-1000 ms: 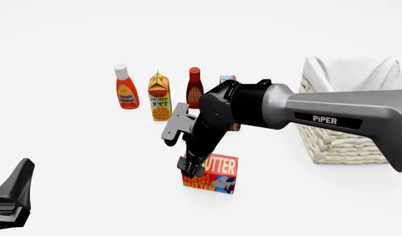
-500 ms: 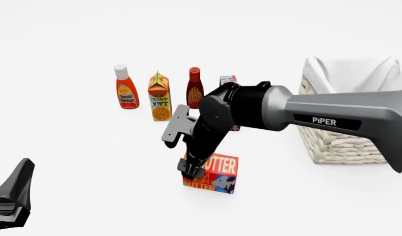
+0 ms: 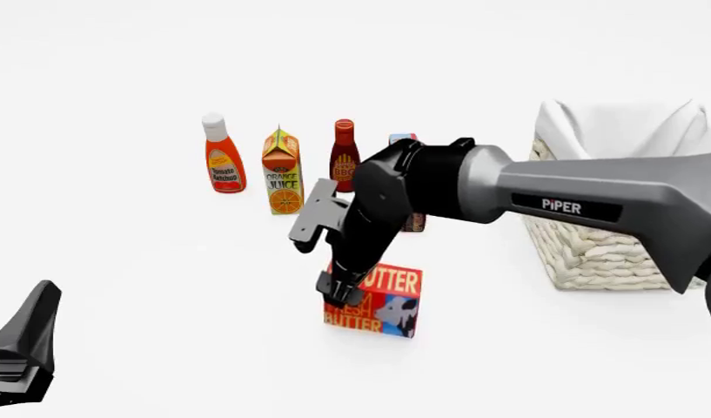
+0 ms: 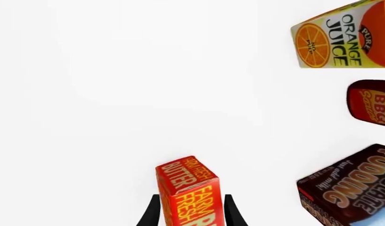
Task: Pick the butter and place it in the basket.
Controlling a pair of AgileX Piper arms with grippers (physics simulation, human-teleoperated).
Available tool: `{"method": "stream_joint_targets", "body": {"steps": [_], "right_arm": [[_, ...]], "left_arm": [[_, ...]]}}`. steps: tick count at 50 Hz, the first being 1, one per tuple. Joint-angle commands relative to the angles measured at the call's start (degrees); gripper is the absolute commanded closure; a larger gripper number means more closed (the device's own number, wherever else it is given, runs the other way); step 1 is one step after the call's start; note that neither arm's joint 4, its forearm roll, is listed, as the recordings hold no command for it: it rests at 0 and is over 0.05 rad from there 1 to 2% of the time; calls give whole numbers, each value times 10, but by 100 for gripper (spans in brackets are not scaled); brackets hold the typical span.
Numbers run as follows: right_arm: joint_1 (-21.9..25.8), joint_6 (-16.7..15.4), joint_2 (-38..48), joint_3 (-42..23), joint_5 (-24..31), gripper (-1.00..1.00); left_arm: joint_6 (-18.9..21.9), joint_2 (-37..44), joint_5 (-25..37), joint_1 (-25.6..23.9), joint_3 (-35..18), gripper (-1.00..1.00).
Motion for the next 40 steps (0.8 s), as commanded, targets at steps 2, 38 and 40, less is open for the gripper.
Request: {"method": "stream_joint_targets", "body": {"steps": [2, 38, 40], "right_arm": [[-11, -5, 8, 1, 9, -100], [-8, 7, 25, -23, 7, -100], [-4, 12, 20, -20, 5, -100]], "left_arm": [[0, 0, 0, 0, 0, -100], [0, 0, 0, 0, 0, -100], [0, 0, 0, 0, 0, -100]]}}
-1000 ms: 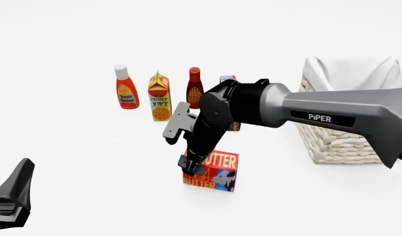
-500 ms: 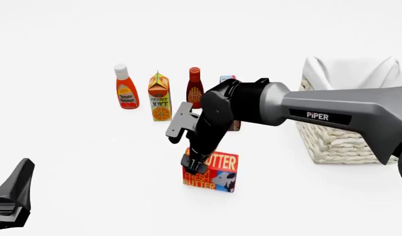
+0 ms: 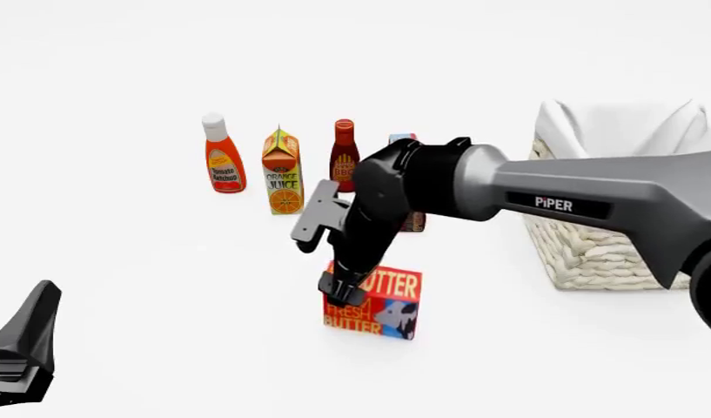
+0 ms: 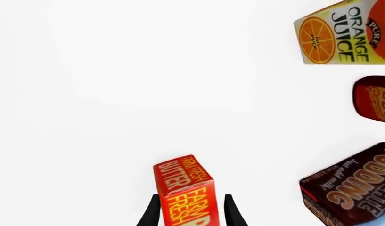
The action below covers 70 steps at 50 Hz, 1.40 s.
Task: Pick the butter and place it in the basket.
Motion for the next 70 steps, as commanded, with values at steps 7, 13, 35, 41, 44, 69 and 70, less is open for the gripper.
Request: {"method": "stream_joint_targets", "body": {"steps": [7, 13, 35, 41, 44, 69, 70], "right_arm": [[6, 21, 9, -14, -13, -100], [5, 23, 15, -17, -17, -100], [31, 47, 3, 17, -45, 100], [71, 88, -69, 86, -66, 100], [81, 97, -93, 99, -63, 100], [75, 59, -237, 106, -10, 100], [75, 55, -243, 107, -12, 100]], "left_arm": [[0, 0, 0, 0, 0, -100], [0, 0, 0, 0, 0, -100], [0, 0, 0, 0, 0, -100], [0, 0, 0, 0, 0, -100], [0, 0, 0, 0, 0, -100], [0, 0, 0, 0, 0, -100], [0, 0, 0, 0, 0, -100]]}}
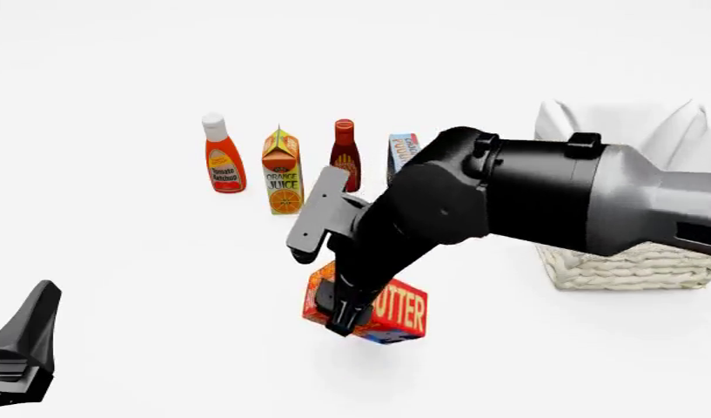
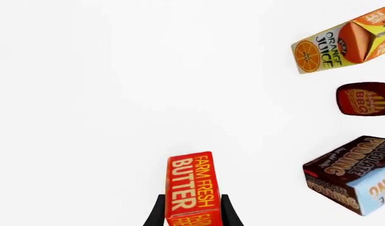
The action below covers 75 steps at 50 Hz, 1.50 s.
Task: Pick the butter and place it in the basket.
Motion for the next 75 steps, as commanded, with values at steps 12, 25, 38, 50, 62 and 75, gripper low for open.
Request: {"method": "stream_joint_targets", "body": {"steps": [12, 25, 38, 50, 62, 75], "right_arm": [[8, -1, -113, 0, 3, 100], [21, 31, -183, 10, -41, 100], [33, 67, -240, 30, -79, 100], [35, 82, -276, 30, -95, 100], [26, 93, -326, 45, -146, 100], [-1, 113, -337, 39, -185, 100]], "left_arm": [[0, 0, 0, 0, 0, -100], [0, 0, 0, 0, 0, -100], [0, 0, 0, 0, 0, -100], [0, 0, 0, 0, 0, -100], [0, 0, 0, 0, 0, -100], [0, 0, 0, 0, 0, -100]]}}
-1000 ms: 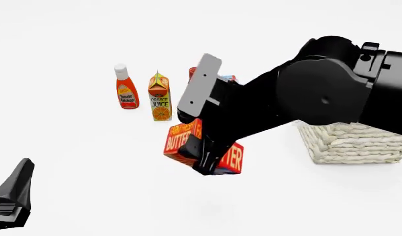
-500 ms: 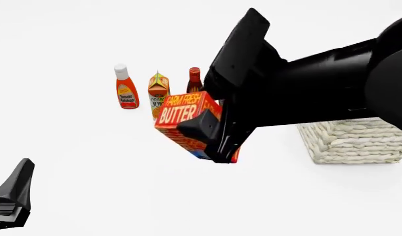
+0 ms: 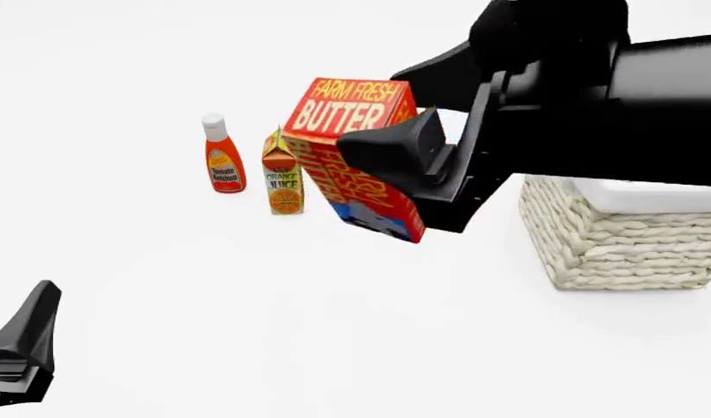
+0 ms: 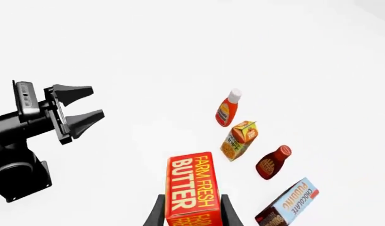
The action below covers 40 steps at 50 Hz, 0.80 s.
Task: Pick the butter and place it in the basket.
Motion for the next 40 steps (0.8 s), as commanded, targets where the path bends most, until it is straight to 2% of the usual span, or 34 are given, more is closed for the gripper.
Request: {"method": "stream_joint_targets", "body": {"steps": [1, 22, 32, 33, 40], "right_arm": [[-20, 29, -23, -10, -38, 100], [-72, 58, -53, -2, -103, 100], [-90, 73, -62, 0, -110, 100], [-99, 87, -74, 1, -108, 100], [-99, 87, -74, 1, -108, 100]], "left_arm": [[0, 0, 0, 0, 0, -100], [0, 0, 0, 0, 0, -100], [0, 0, 0, 0, 0, -100], [0, 0, 0, 0, 0, -100], [0, 0, 0, 0, 0, -100]]}}
